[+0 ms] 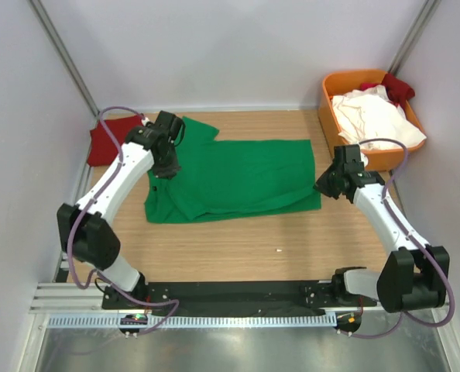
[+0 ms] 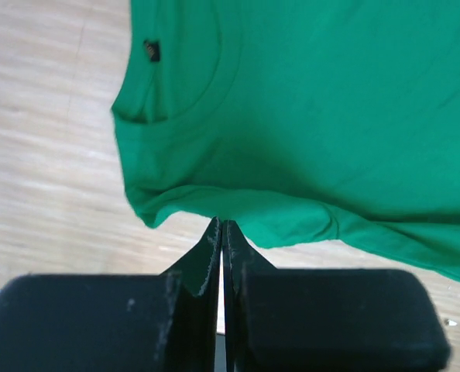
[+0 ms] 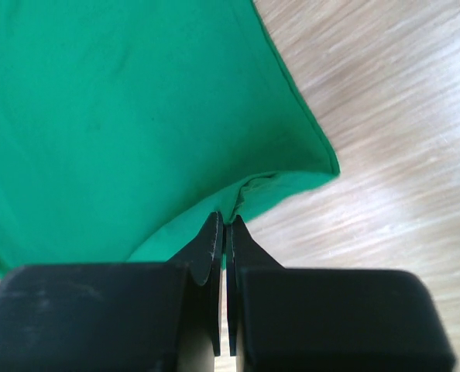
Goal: Fold and stack the t-shirts
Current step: Fold the tshirt
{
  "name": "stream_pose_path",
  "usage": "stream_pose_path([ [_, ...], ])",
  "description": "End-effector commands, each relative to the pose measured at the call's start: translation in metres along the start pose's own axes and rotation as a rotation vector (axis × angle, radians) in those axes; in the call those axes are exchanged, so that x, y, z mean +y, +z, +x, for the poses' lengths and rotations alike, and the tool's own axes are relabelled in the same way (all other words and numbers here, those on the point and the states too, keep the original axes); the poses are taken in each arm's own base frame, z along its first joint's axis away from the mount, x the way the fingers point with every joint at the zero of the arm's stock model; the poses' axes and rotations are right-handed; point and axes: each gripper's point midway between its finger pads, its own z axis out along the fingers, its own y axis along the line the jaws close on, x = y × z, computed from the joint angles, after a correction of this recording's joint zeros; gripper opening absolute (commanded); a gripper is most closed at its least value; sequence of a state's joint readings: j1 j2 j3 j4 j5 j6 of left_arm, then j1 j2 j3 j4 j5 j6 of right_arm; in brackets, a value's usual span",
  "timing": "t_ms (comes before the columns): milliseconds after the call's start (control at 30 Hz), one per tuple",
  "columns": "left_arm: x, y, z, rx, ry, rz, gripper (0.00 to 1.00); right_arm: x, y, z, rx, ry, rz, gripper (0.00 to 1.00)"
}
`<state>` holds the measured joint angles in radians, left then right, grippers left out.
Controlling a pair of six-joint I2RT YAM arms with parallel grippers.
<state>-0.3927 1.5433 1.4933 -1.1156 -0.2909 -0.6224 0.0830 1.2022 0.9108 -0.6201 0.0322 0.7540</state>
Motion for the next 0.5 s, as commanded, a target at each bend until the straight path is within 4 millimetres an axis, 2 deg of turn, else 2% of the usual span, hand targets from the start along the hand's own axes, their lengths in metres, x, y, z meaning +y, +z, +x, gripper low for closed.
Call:
stream_pose_path([
  [0,-0.015,0.007,-0.029,-0.011,0.043,0.085,0.0,0.016,0.009,-0.026,-0.078,-0.016,-0.025,0.01],
  [33,-0.014,0.017,-0.035,0.001,0.04,0.083,0.0,0.016,0.012,-0.027,-0.076,-0.019,-0.019,0.01],
  [167,-0.014,0.025,-0.06,-0.004,0.032,0.098,0.0,0.016,0.027,-0.027,-0.061,-0.025,-0.001,0.01],
  [333,-0.014,0.037,-0.075,0.018,0.042,0.085,0.0,0.015,0.036,-0.032,-0.067,-0.029,0.026,0.01],
  [467,-0.016,0.054,-0.079,0.051,0.051,0.079,0.0,0.01,0.042,-0.035,-0.073,-0.025,0.044,0.01],
])
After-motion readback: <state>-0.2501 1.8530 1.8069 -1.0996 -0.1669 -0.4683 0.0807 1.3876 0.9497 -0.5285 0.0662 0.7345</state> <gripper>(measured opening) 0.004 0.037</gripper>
